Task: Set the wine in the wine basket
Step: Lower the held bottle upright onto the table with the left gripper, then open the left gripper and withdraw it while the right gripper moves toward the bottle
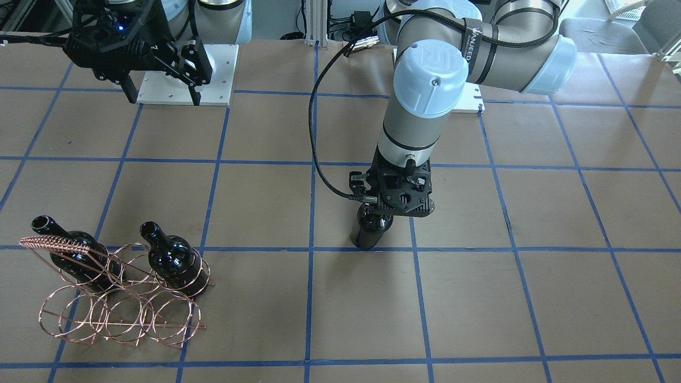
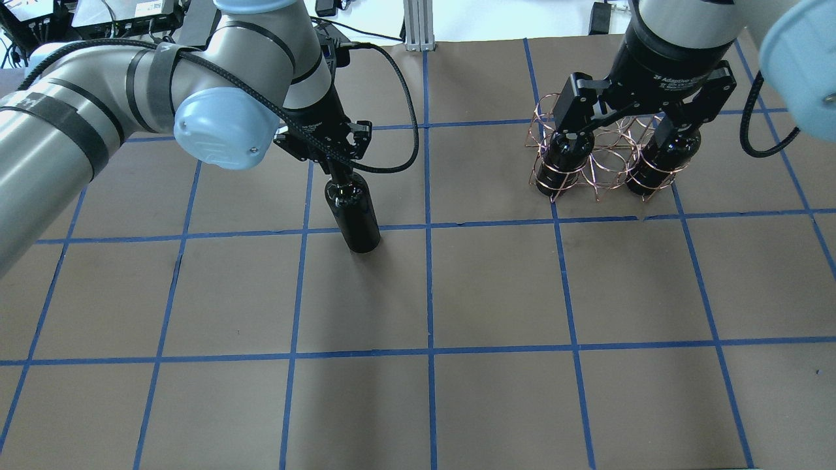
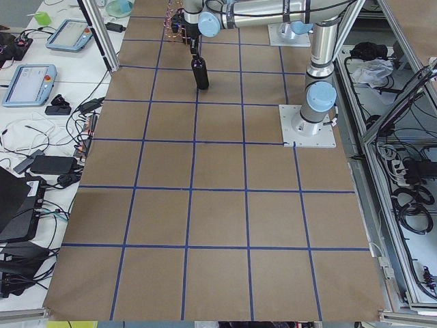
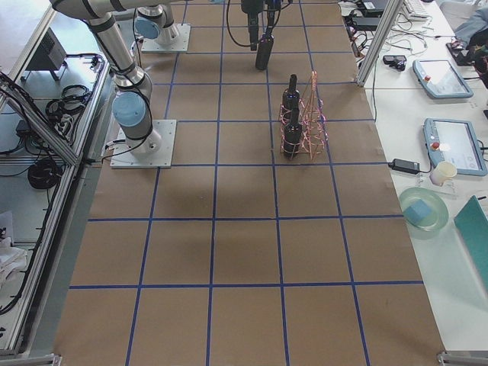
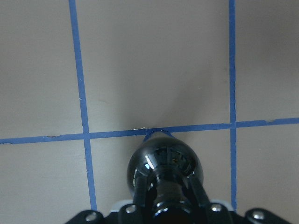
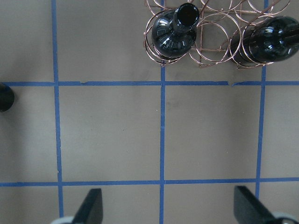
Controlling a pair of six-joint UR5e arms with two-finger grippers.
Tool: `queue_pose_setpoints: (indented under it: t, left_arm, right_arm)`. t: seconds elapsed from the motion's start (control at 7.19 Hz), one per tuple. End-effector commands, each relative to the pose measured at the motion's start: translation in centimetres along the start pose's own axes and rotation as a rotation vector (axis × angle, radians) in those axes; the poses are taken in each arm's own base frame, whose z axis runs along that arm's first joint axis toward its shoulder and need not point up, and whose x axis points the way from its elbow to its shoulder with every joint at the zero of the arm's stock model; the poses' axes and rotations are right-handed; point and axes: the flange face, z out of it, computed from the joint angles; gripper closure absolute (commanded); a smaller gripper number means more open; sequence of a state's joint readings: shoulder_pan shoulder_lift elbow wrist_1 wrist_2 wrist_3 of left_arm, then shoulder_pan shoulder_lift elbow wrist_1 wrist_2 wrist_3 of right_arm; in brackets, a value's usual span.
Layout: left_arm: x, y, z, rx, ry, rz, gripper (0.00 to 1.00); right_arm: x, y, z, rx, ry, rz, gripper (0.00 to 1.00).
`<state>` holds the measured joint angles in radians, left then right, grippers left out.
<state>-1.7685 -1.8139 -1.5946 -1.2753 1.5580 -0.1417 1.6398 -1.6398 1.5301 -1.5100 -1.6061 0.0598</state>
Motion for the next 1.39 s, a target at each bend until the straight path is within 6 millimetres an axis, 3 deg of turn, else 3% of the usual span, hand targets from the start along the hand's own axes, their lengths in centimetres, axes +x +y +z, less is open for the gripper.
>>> queue_pose_setpoints:
  t: [0.0,0.14,0.28,0.7,0.83,0.97,1.25]
  left_arm:
    - [0.2,0.1,0.1,-0.001,0.001,0.005,1.0]
    - [0.2,0.2,0.2,-0.005,0.004,0.001,0.01]
    - [0.4,0.3,0.0,-0.001,0.007,-0.004,0.0]
    - [0.2,1.9,-5.4,0.059,0.057,-0.011,0.0]
    - [-1.4,1.2,-7.7,0.106,0.06,-0.023,0.0]
    - [-4.0,0.9,-9.7,0.062,0.053,-0.07,0.0]
    - [-13.7,-0.6,-12.8,0.052,0.043,-0.08,0.0]
  right_arm:
    - [0.0,0.0,0.0,0.0,0.001,0.0,0.0]
    - [0.0,0.1,-0.1,0.0,0.001,0.0,0.0]
    - [0.0,0.0,0.0,0.0,0.0,0.0,0.0]
    - [0.1,-2.1,1.8,-0.025,0.042,0.049,0.0]
    - [-1.0,-3.1,2.9,-0.041,0.043,0.092,0.0]
    - [-5.5,-4.1,3.8,-0.036,0.049,0.129,0.0]
    - [-15.0,-6.5,8.0,0.008,0.028,0.178,0.0]
